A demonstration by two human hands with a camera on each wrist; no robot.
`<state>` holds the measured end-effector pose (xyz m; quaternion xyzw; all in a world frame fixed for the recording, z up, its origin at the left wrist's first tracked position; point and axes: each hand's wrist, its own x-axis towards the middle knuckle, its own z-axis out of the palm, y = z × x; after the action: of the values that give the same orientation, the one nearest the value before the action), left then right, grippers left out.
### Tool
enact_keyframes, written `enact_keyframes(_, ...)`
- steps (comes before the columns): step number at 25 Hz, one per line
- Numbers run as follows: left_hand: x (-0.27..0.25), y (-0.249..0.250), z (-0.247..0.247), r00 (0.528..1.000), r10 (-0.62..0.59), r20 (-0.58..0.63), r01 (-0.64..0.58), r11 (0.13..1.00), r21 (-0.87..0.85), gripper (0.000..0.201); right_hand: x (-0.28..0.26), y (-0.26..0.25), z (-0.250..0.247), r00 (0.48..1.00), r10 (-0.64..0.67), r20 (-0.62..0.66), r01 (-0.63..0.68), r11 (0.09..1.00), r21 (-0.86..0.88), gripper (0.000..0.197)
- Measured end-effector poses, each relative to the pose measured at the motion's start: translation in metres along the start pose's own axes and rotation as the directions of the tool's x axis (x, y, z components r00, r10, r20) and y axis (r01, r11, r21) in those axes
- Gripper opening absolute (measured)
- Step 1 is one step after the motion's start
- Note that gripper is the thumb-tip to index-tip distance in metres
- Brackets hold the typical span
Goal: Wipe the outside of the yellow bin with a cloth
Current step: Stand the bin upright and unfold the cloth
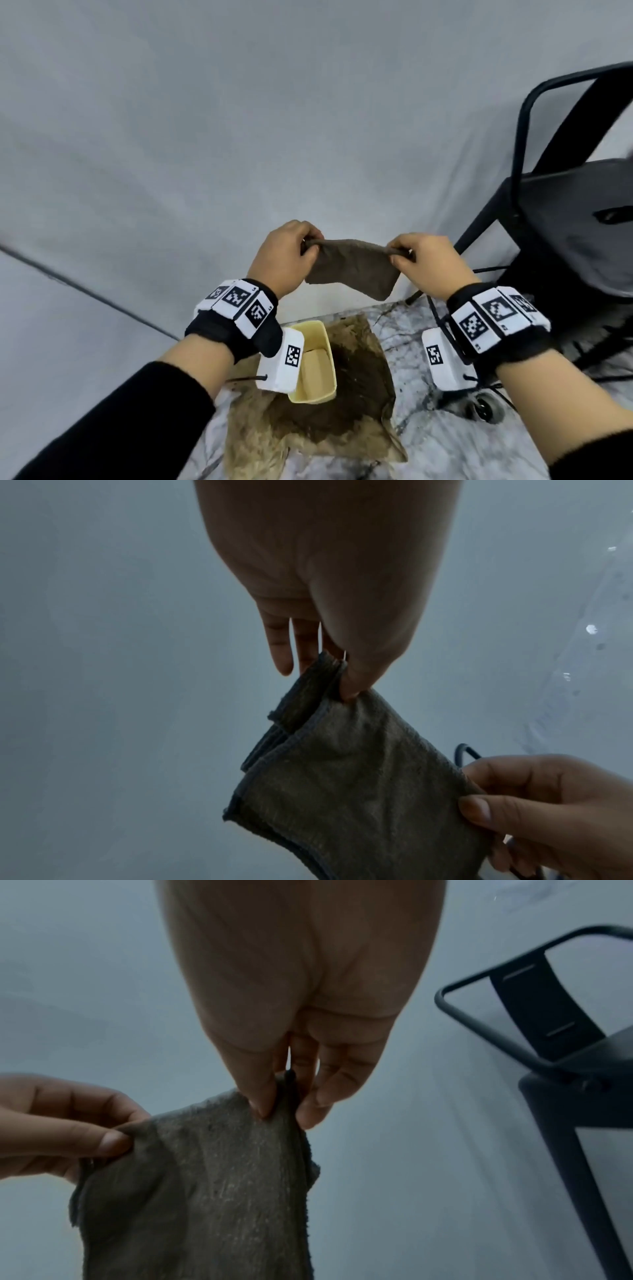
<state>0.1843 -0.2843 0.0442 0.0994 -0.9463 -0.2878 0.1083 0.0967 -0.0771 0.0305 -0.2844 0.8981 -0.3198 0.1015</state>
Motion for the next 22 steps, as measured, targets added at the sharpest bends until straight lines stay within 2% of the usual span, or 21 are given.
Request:
enact_keyframes(5,0.020,0.062,0.000,0.984,0.178,0.006,-0.178,0.984,0.001,0.015,-0.029,0.013,-0.065,0.995,0.038,-0.087,-0.041,0.999,-0.030,0.017)
enact_keyframes(13,0.040,0.149,0.067,0.931,0.352,0.099,-0.343,0.934,-0.096,0.015,-0.092,0.077,-0.139,0.967,0.193,-0.167,-0.201,0.979,-0.029,0.015)
enact_keyframes(19,0.067,0.225,0.130,0.844,0.484,0.229,-0.463,0.875,-0.143,0.012,-0.132,0.145,-0.197,0.900,0.325,-0.290,-0.337,0.942,0.011,0.017)
enact_keyframes(22,0.083,0.253,0.162,0.819,0.499,0.283,-0.492,0.865,-0.101,0.011,-0.136,0.180,-0.211,0.859,0.407,-0.312,-0.406,0.911,0.070,0.016)
